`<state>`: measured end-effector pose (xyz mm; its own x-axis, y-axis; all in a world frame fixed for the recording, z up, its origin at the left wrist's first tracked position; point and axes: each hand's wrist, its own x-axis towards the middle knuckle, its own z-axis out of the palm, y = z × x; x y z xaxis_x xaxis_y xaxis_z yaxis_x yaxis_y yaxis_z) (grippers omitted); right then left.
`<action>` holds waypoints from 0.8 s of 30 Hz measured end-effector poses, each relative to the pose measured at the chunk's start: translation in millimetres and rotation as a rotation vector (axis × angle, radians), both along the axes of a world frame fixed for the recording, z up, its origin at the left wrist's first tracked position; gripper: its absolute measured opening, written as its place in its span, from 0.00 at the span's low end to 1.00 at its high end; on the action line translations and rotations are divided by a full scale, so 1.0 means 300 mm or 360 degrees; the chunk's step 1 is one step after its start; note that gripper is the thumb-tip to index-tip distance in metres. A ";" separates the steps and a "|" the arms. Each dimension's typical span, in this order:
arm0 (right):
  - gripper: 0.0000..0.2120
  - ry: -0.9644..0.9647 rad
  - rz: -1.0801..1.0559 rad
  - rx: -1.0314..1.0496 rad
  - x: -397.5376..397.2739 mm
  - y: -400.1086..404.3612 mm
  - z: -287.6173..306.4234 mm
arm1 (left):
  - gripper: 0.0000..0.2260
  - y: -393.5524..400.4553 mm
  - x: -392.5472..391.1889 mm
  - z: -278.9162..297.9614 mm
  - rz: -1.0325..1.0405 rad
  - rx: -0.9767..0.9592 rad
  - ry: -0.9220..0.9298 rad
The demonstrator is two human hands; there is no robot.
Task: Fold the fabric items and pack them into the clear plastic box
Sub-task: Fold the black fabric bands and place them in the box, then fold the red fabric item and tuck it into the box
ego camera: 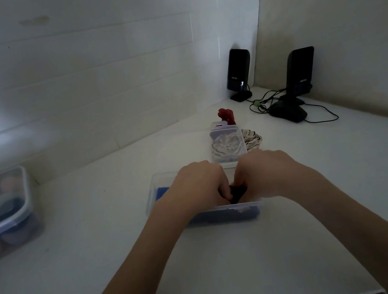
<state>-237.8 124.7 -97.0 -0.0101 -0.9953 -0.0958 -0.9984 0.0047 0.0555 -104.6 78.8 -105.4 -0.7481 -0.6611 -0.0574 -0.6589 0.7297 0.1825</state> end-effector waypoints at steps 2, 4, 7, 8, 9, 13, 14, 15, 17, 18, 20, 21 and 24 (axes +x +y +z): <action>0.15 0.0002 0.0005 -0.0017 0.002 0.000 -0.004 | 0.08 0.003 0.000 -0.002 0.0023 0.0002 0.0016; 0.14 0.0014 0.0018 -0.0011 0.006 -0.004 -0.003 | 0.08 0.007 0.003 -0.001 0.0034 0.0006 0.0025; 0.14 -0.0098 0.0045 0.0061 -0.015 -0.010 0.007 | 0.08 0.012 0.018 0.002 0.0023 0.0062 0.0086; 0.14 -0.0197 0.0032 0.0040 -0.029 -0.010 0.014 | 0.07 0.013 0.025 0.004 0.0010 0.0093 0.0126; 0.14 -0.0324 0.0009 -0.0024 -0.045 -0.008 0.018 | 0.07 0.013 0.033 0.006 0.0001 0.0129 0.0178; 0.14 -0.1236 -0.0077 -0.0422 -0.100 -0.006 0.028 | 0.06 0.015 0.087 0.015 0.0093 0.0426 0.0638; 0.15 -0.1430 -0.0136 -0.0549 -0.116 -0.015 0.025 | 0.07 0.018 0.103 0.014 0.0103 0.0520 0.0732; 0.15 -0.1530 -0.0209 -0.0734 -0.137 -0.035 0.015 | 0.07 0.024 0.119 0.012 0.0073 0.0605 0.0778; 0.11 -0.1605 -0.0401 -0.1098 -0.187 -0.095 -0.010 | 0.11 0.038 0.141 -0.004 -0.0035 0.0688 0.0737; 0.09 -0.1655 -0.0478 -0.1162 -0.207 -0.127 -0.018 | 0.14 0.045 0.144 -0.015 -0.0067 0.0670 0.0681; 0.14 -0.1754 -0.0469 -0.0989 -0.225 -0.177 -0.023 | 0.17 0.053 0.139 -0.035 -0.0088 0.0557 0.0595; 0.19 -0.1747 -0.0417 -0.0845 -0.229 -0.199 -0.029 | 0.17 0.053 0.133 -0.043 -0.0089 0.0502 0.0587; 0.28 -0.1547 -0.0349 -0.0533 -0.225 -0.254 -0.033 | 0.13 0.053 0.112 -0.052 -0.0109 0.0444 0.0590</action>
<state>-305.1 48.4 -106.7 -0.2597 -0.9582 0.1203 -0.5882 0.0581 -0.8067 -71.0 94.7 -121.1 -0.7932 -0.6066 0.0538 -0.4640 0.6591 0.5919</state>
